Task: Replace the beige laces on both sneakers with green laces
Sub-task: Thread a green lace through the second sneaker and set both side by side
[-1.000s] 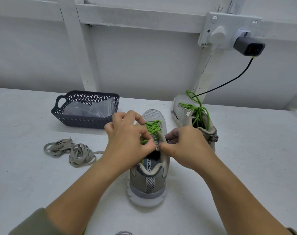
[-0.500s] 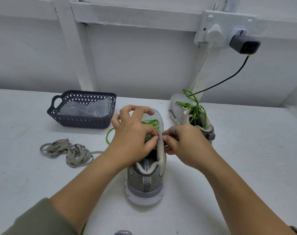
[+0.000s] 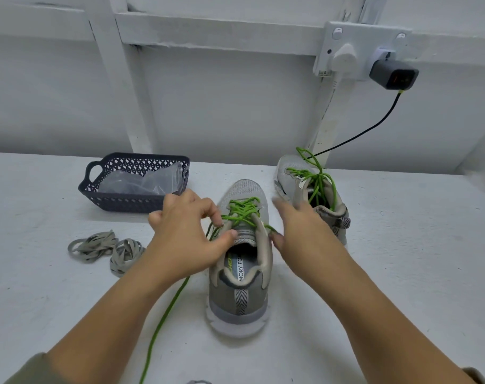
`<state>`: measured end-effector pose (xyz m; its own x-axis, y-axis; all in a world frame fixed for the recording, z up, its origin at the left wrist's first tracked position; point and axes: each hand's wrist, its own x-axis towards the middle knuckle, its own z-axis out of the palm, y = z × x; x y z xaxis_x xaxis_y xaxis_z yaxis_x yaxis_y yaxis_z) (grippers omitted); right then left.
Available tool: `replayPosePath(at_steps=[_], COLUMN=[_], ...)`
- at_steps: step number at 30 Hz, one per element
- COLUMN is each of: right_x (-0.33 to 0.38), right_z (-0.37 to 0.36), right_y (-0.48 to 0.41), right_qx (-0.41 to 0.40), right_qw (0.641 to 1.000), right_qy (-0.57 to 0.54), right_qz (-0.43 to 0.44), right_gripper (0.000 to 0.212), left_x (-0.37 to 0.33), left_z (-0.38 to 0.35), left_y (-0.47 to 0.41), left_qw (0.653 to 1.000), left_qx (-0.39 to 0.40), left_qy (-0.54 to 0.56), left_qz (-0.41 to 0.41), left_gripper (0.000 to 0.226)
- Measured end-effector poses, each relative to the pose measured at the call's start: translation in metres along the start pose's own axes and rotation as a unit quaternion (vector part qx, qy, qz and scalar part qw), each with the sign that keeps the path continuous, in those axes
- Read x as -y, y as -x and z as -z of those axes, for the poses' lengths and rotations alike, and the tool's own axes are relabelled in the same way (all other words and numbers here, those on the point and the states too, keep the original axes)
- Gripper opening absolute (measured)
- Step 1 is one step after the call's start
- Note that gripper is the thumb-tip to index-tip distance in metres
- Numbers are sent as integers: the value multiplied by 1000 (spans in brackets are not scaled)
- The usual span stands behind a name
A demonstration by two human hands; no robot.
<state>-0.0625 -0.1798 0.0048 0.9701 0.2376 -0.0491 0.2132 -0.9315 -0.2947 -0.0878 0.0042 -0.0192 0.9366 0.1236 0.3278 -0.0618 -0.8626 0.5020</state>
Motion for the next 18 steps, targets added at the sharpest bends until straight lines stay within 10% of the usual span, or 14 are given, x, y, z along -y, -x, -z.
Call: replayPosePath(at_steps=[3,7,12,18], right_x=[5,-1,7,0], right_z=[3,1,-3,3], right_y=[-6,5,-5,-1], right_qx=[-10,130,-38,54], right_qw=[998,980,999,992], right_qy=[15,123,26,98], right_qz=[56,-89,28,-59], right_gripper=[17,30,5,30], left_x=[-2,-6,-10,-14], left_z=[2,2,2,1], left_y=[3,4,3,4], left_qw=[999,997,994,990], left_qx=[-21,-26,-14,-6], left_qy=[6,24,30,38], left_qz=[23,74,104,136], left_gripper=[30,29,28,28])
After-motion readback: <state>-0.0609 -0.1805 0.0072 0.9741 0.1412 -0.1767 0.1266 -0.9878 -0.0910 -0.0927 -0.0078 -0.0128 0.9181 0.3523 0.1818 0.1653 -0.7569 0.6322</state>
